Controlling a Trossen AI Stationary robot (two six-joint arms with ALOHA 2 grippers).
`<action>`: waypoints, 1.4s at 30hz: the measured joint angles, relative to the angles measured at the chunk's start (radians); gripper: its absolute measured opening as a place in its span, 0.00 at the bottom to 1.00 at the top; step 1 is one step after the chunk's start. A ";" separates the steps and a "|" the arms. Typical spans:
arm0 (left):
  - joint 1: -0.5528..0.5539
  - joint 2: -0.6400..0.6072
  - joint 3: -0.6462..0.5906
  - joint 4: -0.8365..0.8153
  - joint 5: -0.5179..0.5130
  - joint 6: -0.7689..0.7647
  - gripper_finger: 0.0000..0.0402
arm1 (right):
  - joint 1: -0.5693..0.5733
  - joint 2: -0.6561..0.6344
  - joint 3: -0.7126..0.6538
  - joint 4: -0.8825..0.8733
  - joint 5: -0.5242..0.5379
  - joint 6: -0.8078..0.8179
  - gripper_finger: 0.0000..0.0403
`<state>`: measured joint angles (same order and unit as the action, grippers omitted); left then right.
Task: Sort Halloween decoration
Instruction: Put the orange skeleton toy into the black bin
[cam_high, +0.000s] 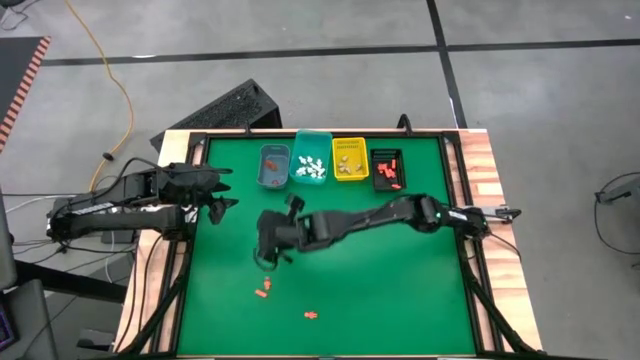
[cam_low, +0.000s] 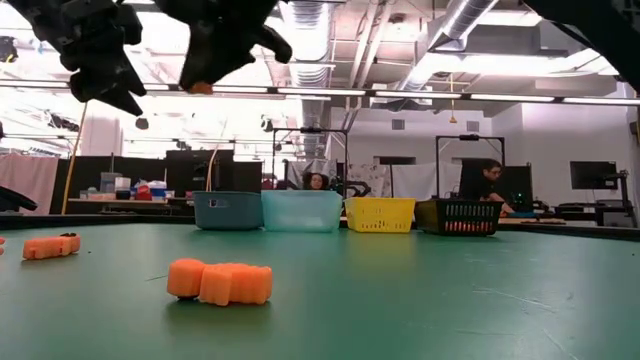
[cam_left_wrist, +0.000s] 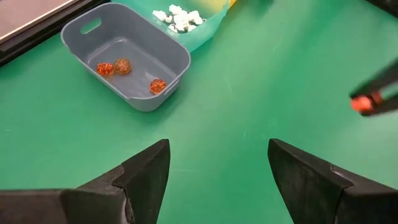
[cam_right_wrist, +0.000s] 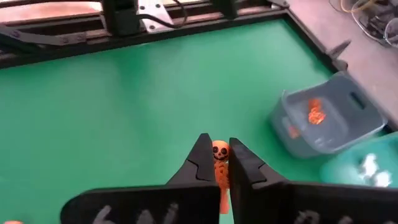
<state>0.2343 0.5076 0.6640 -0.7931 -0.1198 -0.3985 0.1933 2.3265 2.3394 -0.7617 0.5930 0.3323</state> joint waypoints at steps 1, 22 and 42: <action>0.000 0.000 0.000 0.002 -0.004 -0.005 0.65 | -0.017 -0.012 0.000 -0.008 -0.030 -0.035 0.04; 0.000 0.000 0.000 0.106 -0.107 -0.107 0.65 | -0.547 -0.261 -0.009 -0.386 -0.621 -0.588 0.02; 0.000 0.000 0.000 0.139 -0.131 -0.149 0.65 | -0.972 -0.458 -0.013 -0.810 -0.895 -0.798 0.00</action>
<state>0.2344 0.5076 0.6640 -0.6542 -0.2512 -0.5472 -0.7790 1.8685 2.3260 -1.5721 -0.3018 -0.4653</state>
